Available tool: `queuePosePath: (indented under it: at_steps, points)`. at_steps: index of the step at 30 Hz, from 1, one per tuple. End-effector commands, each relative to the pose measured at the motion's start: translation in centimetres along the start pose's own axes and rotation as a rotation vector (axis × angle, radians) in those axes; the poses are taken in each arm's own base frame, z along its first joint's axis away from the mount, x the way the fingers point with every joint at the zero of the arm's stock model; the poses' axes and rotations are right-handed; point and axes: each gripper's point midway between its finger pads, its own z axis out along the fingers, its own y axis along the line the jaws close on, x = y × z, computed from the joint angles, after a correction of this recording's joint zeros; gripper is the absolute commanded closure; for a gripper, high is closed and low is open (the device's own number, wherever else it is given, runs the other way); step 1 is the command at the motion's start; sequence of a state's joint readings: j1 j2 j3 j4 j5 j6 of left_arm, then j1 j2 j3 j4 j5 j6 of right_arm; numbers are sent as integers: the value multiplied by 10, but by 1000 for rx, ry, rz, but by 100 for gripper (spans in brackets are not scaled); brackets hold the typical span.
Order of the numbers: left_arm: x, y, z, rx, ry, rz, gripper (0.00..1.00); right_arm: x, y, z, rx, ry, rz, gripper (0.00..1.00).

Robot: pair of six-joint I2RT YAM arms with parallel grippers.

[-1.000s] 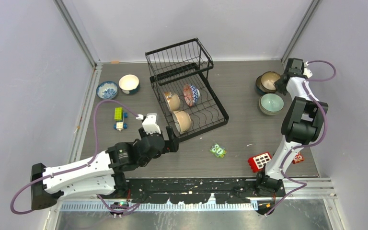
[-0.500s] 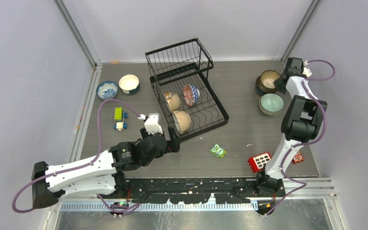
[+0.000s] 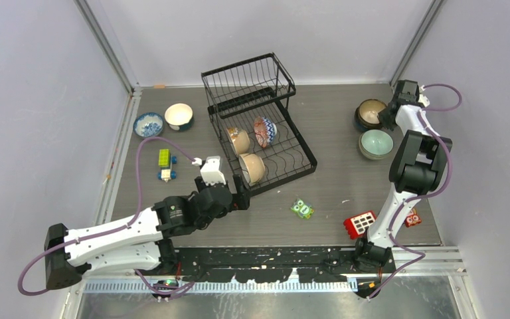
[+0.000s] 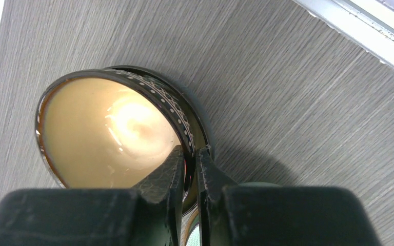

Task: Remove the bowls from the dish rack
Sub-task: Place the bowl with the bowl.

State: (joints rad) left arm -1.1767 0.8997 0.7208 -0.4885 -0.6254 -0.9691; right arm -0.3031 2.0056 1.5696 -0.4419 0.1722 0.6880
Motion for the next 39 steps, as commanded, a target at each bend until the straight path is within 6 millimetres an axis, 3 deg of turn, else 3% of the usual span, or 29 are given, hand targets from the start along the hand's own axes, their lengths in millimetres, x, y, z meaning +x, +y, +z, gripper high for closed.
queuePosePath:
  at_steps: [1, 15, 27, 35, 39]
  points:
    - [-14, -9, 0, 22, -44, -56, 6, -37, 29, -13, -89, -88, 50, 81]
    - [-10, -10, 3, 25, -28, -55, 6, -36, 27, -16, -79, -82, 46, 68]
    - [-10, -6, -1, 32, -28, -68, 6, -46, 24, -35, -61, -107, 40, 51]
    - [-8, -3, -5, 38, -25, -81, 6, -46, 17, -43, -48, -120, 31, 49]
    - [-8, -1, -6, 37, -26, -86, 6, -45, 17, -44, -47, -119, 26, 55]
